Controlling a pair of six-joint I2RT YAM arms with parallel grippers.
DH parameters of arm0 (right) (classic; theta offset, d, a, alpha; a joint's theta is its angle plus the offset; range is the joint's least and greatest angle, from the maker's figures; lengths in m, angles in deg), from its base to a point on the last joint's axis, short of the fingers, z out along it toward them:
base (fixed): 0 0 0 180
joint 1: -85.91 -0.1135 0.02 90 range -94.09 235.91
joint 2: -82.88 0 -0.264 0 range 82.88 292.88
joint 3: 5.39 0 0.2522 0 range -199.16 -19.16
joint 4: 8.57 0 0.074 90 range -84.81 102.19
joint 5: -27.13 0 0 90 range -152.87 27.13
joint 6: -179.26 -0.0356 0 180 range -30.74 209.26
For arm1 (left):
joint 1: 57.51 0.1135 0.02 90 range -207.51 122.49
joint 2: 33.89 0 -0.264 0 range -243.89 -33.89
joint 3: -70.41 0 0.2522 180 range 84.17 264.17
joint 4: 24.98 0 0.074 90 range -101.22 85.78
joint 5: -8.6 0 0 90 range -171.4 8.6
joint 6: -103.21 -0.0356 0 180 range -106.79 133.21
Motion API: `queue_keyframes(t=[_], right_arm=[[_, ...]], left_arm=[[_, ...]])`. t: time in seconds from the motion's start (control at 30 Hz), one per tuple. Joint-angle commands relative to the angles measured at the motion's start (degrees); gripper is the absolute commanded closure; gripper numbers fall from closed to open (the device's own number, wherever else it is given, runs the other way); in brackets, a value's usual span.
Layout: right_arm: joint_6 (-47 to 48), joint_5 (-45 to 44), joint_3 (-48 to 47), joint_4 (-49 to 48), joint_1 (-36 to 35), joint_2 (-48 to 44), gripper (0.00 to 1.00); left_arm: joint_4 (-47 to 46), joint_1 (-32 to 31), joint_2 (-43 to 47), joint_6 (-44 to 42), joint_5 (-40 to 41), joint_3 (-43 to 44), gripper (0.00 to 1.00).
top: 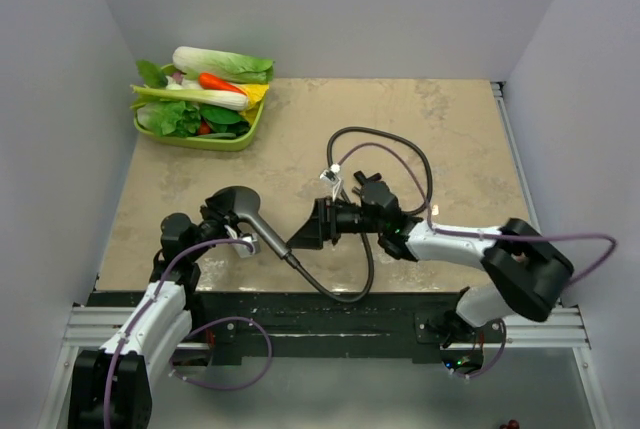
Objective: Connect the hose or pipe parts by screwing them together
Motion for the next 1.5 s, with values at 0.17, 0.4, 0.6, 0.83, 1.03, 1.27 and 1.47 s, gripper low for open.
queue_keyframes(t=[0.17,0.4,0.6,0.83,1.03,1.27,1.47], right_arm=[[41.04,-40.59,-21.52,60.13,-7.93,-17.3,0.01],[43.79,-76.12,-27.95,71.83,-31.76,-12.31,0.01],[44.75,-82.64,-32.52,74.21,-39.6,-5.19,0.06],[46.77,-87.74,-34.72,71.41,-40.83,0.09,0.17],[48.01,-85.72,-35.69,67.62,-40.83,3.78,0.27],[49.41,-83.88,-35.25,63.15,-40.83,5.19,0.39],[48.27,-82.47,-33.93,61.56,-40.83,5.11,0.65]], left_arm=[[-6.75,-0.16,-0.27,3.28,-1.19,3.11,1.0],[-5.79,-0.16,-1.15,2.93,-0.84,3.73,1.0],[-5.78,-0.16,-1.33,2.58,-0.66,3.81,1.0],[-5.61,-0.16,-1.07,2.84,-0.75,3.82,1.0],[-5.61,-0.16,-1.07,2.93,-0.66,3.9,1.0],[-5.87,-0.16,-1.16,3.1,-0.75,4.08,1.0],[-5.61,-0.16,-0.63,3.1,-0.49,3.81,1.0]])
